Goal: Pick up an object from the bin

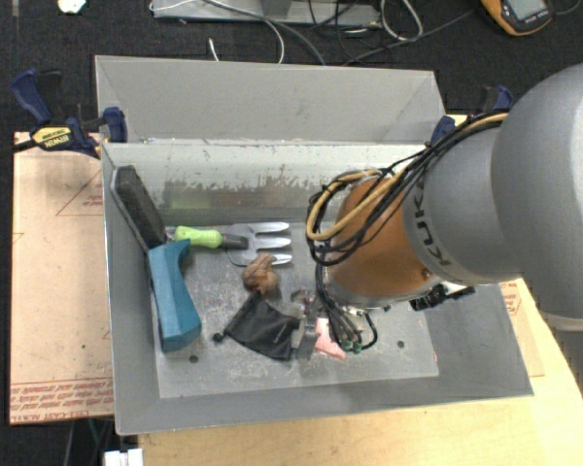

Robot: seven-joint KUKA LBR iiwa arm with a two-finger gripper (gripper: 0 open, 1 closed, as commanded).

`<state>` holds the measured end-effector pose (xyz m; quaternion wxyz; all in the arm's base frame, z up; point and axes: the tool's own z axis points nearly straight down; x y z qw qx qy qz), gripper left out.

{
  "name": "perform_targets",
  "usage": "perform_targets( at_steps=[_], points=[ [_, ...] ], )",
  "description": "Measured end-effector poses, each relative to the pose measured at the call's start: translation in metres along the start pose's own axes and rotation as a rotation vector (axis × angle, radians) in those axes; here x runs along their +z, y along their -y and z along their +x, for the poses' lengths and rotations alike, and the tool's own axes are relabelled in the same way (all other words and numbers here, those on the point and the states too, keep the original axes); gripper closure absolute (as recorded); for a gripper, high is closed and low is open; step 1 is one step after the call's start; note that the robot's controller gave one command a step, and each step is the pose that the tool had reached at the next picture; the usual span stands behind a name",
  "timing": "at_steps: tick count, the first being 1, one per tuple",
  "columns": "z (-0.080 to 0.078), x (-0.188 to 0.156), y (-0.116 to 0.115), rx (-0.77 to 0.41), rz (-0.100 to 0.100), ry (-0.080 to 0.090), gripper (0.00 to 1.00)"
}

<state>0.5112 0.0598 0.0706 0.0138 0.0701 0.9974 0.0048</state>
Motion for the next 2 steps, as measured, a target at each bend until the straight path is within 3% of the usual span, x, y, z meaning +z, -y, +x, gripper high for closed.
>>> perform_targets(
  at_steps=[1, 2],
  points=[
    [0.000, 0.000, 0.000, 0.000, 0.000, 0.000, 1.00],
    [-0.005, -0.065, 0.011, -0.016, 0.001, -0.005, 1.00]
  ],
)
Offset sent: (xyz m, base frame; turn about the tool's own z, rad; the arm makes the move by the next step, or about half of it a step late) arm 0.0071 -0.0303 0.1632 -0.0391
